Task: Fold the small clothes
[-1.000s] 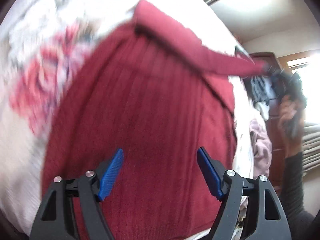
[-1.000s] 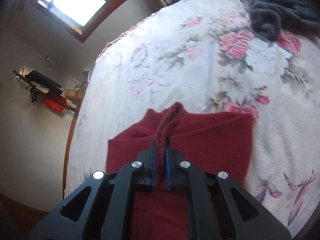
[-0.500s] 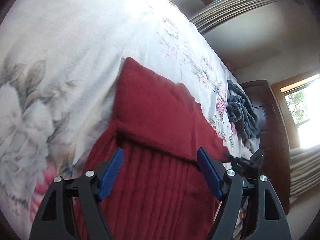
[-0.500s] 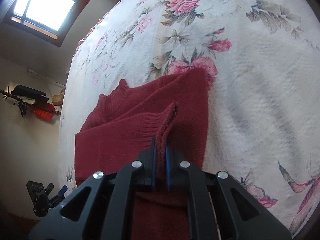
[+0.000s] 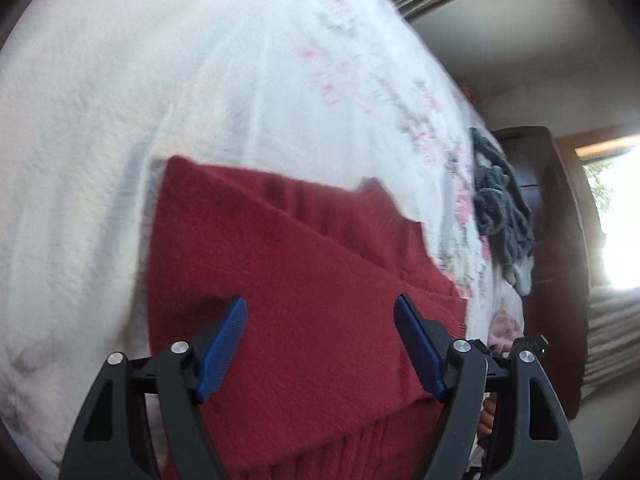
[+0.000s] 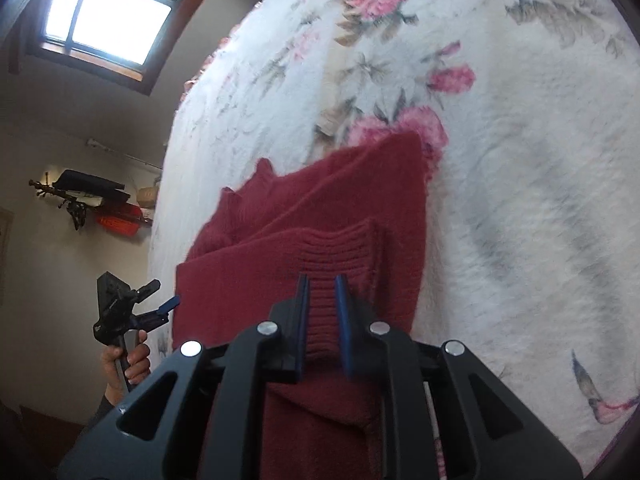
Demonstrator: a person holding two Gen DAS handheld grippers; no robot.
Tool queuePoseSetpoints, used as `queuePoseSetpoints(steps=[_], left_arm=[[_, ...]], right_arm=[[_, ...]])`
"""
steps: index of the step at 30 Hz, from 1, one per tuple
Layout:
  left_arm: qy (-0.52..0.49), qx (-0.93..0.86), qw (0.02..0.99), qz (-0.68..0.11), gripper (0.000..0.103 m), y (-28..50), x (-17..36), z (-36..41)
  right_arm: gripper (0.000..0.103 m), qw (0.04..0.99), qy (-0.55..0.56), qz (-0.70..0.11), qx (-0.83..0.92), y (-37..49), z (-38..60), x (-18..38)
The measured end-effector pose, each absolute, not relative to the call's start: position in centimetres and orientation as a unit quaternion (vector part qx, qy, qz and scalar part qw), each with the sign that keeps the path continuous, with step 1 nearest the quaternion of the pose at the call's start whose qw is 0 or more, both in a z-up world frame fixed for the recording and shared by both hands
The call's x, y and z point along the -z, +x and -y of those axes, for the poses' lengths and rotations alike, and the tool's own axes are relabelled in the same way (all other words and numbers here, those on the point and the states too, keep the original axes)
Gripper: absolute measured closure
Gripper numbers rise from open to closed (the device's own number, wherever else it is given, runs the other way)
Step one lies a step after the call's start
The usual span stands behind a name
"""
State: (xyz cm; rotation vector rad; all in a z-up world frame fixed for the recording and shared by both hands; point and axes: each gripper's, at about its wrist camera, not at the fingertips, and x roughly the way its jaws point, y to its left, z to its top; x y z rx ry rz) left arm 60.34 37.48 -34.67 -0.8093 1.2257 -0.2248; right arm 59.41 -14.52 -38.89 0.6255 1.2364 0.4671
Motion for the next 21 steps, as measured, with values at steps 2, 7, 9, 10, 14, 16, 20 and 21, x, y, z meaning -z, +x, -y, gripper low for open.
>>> queuePoseSetpoints(steps=[2, 7, 9, 10, 14, 16, 20, 21], left_arm=[[-0.389, 0.095, 0.731, -0.552, 0.029, 60.2, 35.1, -38.4], [-0.397, 0.185, 0.734, -0.519, 0.029, 57.1, 32.2, -37.6], [-0.382, 0.207, 0.728, -0.530, 0.029, 55.8, 32.4, -36.8], [-0.369, 0.194, 0.728, -0.544, 0.030, 55.6, 33.2, -36.6], [-0.377, 0.171, 0.716, -0.563, 0.046, 54.9, 35.6, -37.4], [-0.376, 0.210, 0.718, -0.547, 0.046, 54.2, 34.1, -36.7], [-0.342, 0.218, 0.712, -0.573, 0.045, 53.7, 35.4, -35.1], [-0.349, 0.208, 0.706, -0.580, 0.046, 54.0, 36.6, -35.4]], right_arm=[[0.103, 0.739, 0.284, -0.579, -0.194, 59.8, 14.9, 40.7], [0.090, 0.741, 0.316, -0.549, -0.223, 57.9, 14.9, 38.2], [0.090, 0.735, 0.306, -0.554, -0.245, 57.0, 13.8, 38.0], [0.090, 0.730, 0.297, -0.564, -0.246, 56.7, 13.3, 38.7], [0.103, 0.725, 0.290, -0.584, -0.220, 56.4, 13.3, 40.9], [0.092, 0.733, 0.290, -0.570, -0.230, 55.9, 13.2, 39.3], [0.091, 0.723, 0.257, -0.587, -0.258, 55.6, 10.9, 39.2], [0.096, 0.719, 0.249, -0.598, -0.252, 55.8, 10.6, 40.1]])
